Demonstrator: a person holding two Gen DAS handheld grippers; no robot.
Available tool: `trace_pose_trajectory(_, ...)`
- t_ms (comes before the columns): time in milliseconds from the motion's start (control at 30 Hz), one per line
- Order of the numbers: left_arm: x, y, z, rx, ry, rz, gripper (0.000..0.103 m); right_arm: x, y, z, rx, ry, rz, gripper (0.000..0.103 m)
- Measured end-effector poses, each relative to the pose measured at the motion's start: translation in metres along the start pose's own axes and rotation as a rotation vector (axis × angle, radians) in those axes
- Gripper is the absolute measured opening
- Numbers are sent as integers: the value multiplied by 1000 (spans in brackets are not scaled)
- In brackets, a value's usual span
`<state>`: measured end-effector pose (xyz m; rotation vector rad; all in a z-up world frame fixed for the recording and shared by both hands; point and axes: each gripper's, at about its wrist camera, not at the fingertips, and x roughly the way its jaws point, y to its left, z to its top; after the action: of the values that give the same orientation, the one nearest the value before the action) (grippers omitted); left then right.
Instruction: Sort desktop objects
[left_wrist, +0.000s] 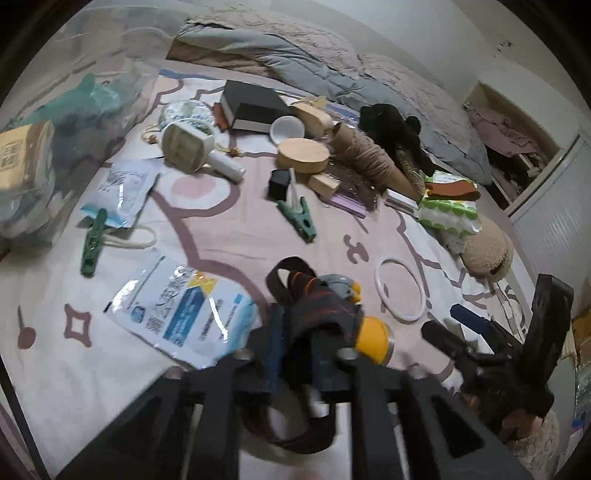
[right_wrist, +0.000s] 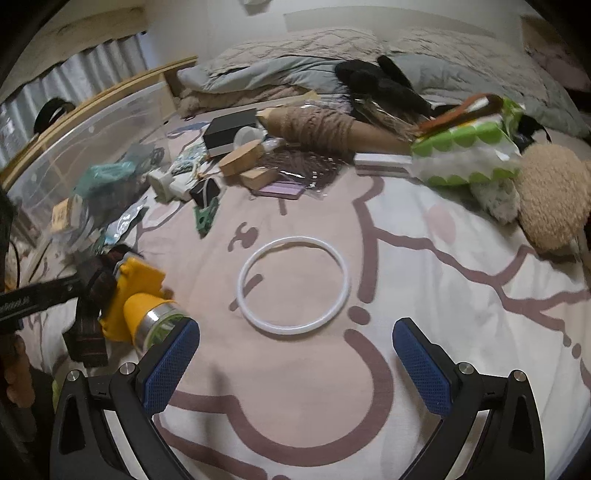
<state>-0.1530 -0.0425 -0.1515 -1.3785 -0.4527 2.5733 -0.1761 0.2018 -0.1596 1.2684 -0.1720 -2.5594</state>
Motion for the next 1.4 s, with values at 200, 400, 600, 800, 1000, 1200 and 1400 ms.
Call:
trace_pose_trajectory(200,-9,3,-5,12,17,-9,62,1,-4,0,27,5,2,103)
trace_pose_trajectory(400,-17,-15,-13,126,45,-42,62,2,-7,0,32,9,-1,103)
trace_pose_trajectory(600,-7,-42,-23,329,63,88,62,1,-9,0,45,8,2,103)
trace_pose_trajectory(800,12,-40,-22,370,93,142,62,-1,-16,1,75,5,3,103)
trace_pose_trajectory(1000,24,-35,-24,398,100,173,62,-1,-26,2,117,5,-2,103)
trace_pose_trajectory(1200,33,-33,-24,397,90,173,51,8,-18,2,70,29,-12,103)
trace_pose_trajectory(1400,41,-28,-23,377,72,176,46,19,-11,4,11,40,-32,103)
